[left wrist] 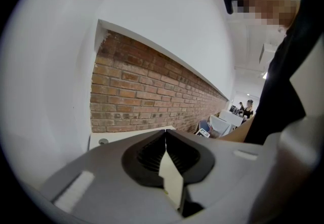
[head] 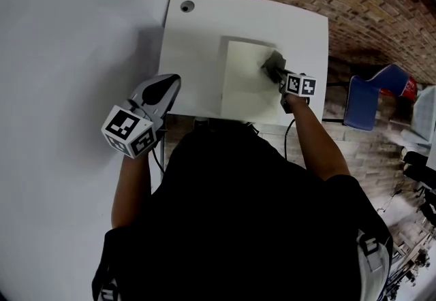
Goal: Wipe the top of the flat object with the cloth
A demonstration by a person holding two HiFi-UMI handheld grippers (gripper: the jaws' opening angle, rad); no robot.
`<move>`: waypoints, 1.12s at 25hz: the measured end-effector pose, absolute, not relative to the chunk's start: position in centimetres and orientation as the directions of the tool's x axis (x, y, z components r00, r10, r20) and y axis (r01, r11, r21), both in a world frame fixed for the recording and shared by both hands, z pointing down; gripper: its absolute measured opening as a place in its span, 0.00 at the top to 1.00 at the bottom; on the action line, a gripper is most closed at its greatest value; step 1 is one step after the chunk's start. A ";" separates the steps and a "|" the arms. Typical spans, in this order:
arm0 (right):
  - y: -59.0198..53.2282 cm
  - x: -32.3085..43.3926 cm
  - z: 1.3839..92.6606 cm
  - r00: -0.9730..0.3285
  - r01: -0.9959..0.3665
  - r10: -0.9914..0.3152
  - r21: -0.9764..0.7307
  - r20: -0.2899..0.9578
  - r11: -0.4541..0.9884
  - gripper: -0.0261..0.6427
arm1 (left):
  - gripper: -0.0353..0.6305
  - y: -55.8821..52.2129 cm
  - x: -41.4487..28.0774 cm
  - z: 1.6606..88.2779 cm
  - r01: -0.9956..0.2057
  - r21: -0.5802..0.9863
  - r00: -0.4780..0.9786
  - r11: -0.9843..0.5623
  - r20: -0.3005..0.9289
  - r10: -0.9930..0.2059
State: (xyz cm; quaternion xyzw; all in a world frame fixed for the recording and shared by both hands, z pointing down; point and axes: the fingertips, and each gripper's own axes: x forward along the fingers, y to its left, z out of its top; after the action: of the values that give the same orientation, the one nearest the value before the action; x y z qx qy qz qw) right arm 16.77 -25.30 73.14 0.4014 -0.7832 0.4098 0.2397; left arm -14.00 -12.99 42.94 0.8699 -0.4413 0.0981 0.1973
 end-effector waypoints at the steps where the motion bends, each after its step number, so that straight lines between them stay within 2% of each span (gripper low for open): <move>1: -25.1 16.3 72.9 -0.568 -0.822 -0.432 -0.450 0.701 0.349 0.94 | 0.94 -12.9 -14.1 42.9 -0.808 0.257 0.589 -0.531 0.343 -0.731; 20: -22.2 7.9 69.1 -0.677 -0.730 -0.409 -0.493 0.611 0.473 0.94 | 0.94 -10.2 -16.3 43.3 -0.814 0.263 0.581 -0.518 0.348 -0.736; 28: -19.5 3.3 68.9 -0.746 -0.654 -0.328 -0.545 0.579 0.525 0.94 | 0.94 -9.9 -16.5 43.4 -0.814 0.265 0.581 -0.517 0.355 -0.733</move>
State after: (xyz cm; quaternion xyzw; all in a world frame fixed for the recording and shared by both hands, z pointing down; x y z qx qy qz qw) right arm 3.33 -19.54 68.89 0.2893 -0.8482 0.3921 0.2078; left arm -16.51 -9.90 43.41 0.8653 -0.4468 0.0994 0.2043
